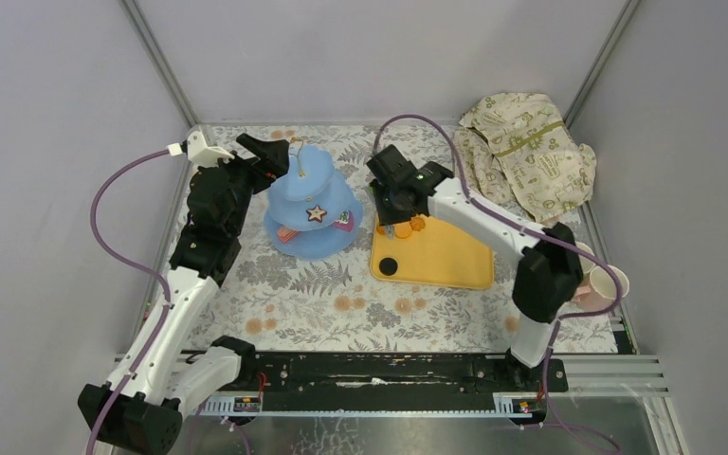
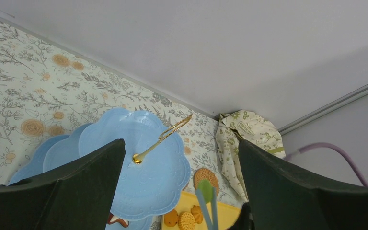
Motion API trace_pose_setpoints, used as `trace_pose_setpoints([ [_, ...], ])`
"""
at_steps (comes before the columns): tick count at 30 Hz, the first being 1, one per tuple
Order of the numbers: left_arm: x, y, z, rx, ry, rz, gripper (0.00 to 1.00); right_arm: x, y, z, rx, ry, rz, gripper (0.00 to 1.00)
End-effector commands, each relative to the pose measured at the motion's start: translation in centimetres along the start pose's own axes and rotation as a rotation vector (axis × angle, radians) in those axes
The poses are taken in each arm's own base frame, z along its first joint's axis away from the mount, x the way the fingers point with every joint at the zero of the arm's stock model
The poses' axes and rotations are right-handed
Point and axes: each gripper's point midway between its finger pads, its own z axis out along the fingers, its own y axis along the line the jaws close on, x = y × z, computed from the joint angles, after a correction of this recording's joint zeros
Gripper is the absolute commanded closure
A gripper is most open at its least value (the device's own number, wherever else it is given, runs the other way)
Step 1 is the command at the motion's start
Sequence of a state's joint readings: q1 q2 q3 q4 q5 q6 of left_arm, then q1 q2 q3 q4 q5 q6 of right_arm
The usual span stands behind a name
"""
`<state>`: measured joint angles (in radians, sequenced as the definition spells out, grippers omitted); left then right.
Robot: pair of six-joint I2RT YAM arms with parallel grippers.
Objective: Serve the afternoon tea
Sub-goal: Place the desert on the desert table.
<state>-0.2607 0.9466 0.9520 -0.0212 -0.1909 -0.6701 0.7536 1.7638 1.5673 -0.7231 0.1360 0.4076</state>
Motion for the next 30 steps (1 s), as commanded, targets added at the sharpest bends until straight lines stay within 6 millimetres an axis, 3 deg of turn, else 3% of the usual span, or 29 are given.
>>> trace_pose_setpoints([
  [1,-1.7,-0.7,-0.5,0.011,-0.037,0.017,0.05,-2.0,3.5,0.3,-0.059,0.0,-0.058,0.93],
  [9,-1.8,-0.9,-0.5,0.018,-0.036,0.015,0.05,-5.4,6.7,1.5,-0.086,-0.008,-0.08,0.93],
  [30,-1.7,-0.9,-0.6,0.024,-0.039,0.015,0.05,-7.1,10.2,4.7,-0.163,0.017,-0.046,0.91],
])
